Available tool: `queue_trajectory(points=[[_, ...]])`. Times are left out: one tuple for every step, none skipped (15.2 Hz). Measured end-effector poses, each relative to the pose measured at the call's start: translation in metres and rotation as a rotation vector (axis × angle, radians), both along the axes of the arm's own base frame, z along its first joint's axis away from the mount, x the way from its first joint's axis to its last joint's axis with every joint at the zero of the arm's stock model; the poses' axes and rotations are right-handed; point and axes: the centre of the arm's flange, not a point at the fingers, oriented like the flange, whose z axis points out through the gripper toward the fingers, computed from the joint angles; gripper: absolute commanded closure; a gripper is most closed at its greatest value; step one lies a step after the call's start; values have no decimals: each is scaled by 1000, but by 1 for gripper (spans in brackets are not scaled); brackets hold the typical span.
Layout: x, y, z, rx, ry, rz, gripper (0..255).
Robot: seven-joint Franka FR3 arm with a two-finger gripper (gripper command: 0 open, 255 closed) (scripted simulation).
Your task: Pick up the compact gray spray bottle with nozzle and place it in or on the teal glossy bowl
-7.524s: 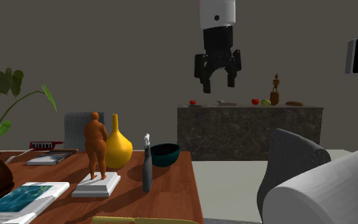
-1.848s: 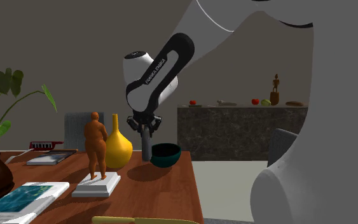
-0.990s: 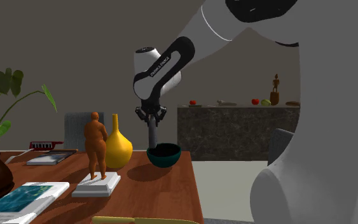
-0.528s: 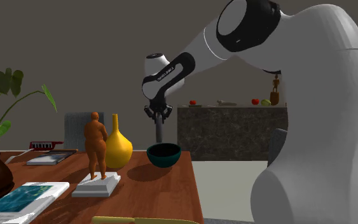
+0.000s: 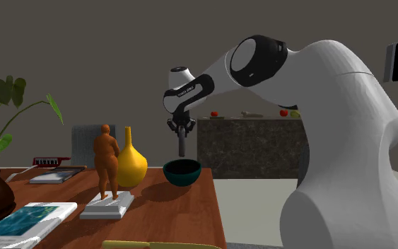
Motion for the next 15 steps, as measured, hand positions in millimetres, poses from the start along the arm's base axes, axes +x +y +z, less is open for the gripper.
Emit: queue_trajectory(points=[[0,-1,-5,0,0,0,255],[1,-1,-10,0,0,0,255],[0,-1,-15,0,0,0,255],[0,-2,-19,0,0,0,255],[1,-2,-25,0,0,0,255],[1,-1,-31,0,0,0,255],[1,-2,-37,0,0,0,255],[1,-2,-42,0,0,0,255],[1,-1,-47,0,0,0,255],[1,-1,-49,0,0,0,255],[1,-1,-51,0,0,0,255],[1,-1,-51,0,0,0,255],[1,-1,-51,0,-1,0,255],[1,-1,-51,0,-1,0,255],[1,-1,-51,0,-1,0,255]])
